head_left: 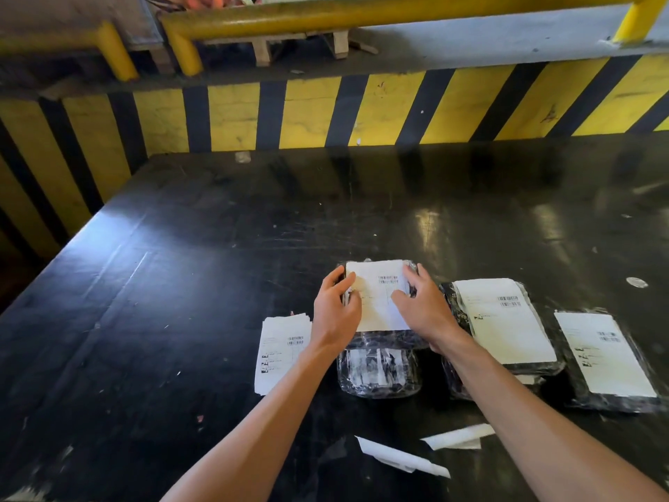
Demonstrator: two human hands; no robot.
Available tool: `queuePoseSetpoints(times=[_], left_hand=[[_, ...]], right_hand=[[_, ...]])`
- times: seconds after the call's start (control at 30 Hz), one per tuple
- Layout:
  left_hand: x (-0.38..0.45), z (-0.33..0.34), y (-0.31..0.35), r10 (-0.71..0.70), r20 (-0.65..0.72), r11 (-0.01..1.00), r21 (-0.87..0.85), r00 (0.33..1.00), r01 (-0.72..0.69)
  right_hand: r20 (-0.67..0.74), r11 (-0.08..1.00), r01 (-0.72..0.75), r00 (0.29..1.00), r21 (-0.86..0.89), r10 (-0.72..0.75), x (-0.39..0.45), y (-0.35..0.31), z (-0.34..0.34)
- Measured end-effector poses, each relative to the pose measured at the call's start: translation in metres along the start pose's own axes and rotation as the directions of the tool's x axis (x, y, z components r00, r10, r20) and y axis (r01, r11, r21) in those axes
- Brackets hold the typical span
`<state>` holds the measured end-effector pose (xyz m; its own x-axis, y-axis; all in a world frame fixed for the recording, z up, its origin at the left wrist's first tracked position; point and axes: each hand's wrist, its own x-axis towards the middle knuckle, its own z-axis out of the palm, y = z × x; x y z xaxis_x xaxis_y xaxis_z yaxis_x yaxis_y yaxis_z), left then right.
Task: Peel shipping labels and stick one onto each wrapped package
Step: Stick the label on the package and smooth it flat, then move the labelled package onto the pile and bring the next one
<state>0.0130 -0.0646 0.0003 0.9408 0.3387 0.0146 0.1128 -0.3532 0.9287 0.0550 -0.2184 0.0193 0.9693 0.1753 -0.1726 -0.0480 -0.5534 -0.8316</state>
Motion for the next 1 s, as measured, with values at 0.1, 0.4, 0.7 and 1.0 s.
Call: queuePoseSetpoints(times=[0.1,0.4,0.7,1.0], left_hand=[[0.0,0.001,0.012,0.103,-0.074,0.994,-0.026,0.992,-0.106],[-0.011,0.009,0.035,0.332,-0.203,0.932,-0.079,0.921,-0.354],[-0.045,0.08,0.064,0.327,-0.058,0.909,-0.253,0.943,-0.331],[-0.067,0.237,0.115,0.306,0.011,0.925,-0.241,0.952,-0.295]], right_hand=[[-0.051,0.994,0.107,0.993,0.015,-0.106,-0.002,-0.007,-0.01],[-0.182,0.924,0.322,0.94,0.204,-0.288,-0.033,-0.003,-0.039],[-0.286,0.924,0.296,0.932,0.242,-0.223,-0.07,0.042,-0.105],[-0.34,0.957,0.228,0.927,0.181,-0.156,-0.069,0.134,-0.24]])
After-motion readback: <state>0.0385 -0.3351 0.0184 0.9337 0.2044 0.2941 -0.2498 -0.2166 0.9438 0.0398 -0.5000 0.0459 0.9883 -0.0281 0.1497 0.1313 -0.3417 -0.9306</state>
